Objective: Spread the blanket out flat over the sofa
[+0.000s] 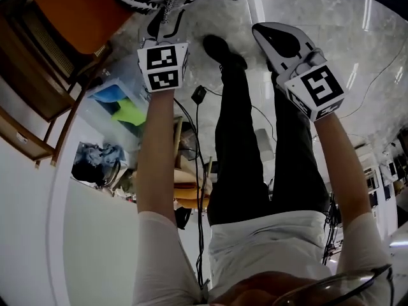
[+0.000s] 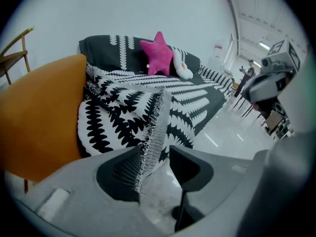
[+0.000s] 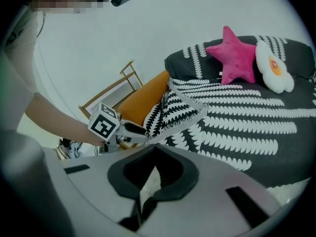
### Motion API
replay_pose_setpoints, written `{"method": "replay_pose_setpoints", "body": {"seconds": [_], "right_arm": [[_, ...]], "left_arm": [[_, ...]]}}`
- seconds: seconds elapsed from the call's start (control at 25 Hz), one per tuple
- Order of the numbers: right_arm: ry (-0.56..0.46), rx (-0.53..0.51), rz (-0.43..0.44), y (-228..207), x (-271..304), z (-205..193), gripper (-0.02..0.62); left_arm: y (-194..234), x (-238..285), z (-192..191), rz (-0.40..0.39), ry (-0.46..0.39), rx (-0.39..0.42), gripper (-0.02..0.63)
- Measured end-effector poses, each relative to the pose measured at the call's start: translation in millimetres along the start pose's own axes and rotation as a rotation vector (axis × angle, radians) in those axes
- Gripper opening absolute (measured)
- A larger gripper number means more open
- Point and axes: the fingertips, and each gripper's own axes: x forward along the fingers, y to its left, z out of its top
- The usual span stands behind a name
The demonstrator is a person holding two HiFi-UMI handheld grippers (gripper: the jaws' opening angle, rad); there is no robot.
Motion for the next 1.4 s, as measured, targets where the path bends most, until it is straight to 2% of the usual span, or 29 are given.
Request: {"method": "replay_pose_setpoints", "body": {"seconds": [0.24,0.4,0.48,0.52,0.64,0.68,0.92,1.2,1.4], "right_arm": [[0.004,0.036,0.01,-8.4,28.4,-2.4,0.003],[-0.006,0.067,0.02,-10.7,36.1,0.1,0.003],[-0.016,0.097,0.014,-13.0,37.6,0.0,0.005],[-0.02,0.105,0.011,-13.8,37.8,0.2,0.003],[-0.019,0.1,0.011,-16.1,36.3,-0.6,0.003],[-0.015,0.095,0.013,-17.0,35.3,-2.2,0.003],[0.007,0.067,0.017,-22.2,28.0,-9.3,0.003],[0.029,0.034,0.02,-17.1,19.6,-12.9,0.005],[0.072,-0.026,0.057,0.6,23.2,-20.1,0.003]], "left_arm": [[7.5,43.4,-15.5,0.001,0.073,0.036,0.186],[8.9,63.9,-30.4,0.007,0.155,0.077,0.199],[11.0,71.1,-38.0,0.031,0.188,0.093,0.199],[13.2,71.9,-39.4,0.05,0.194,0.092,0.174],[18.7,67.7,-37.3,0.093,0.183,0.051,0.068],[18.4,65.6,-36.7,0.099,0.178,0.039,0.055],[7.4,51.2,-38.6,0.101,0.159,0.046,0.034],[-1.3,22.0,-65.0,0.096,0.169,-0.032,0.028],[-4.3,4.9,-87.3,0.113,0.172,-0.072,0.028]]}}
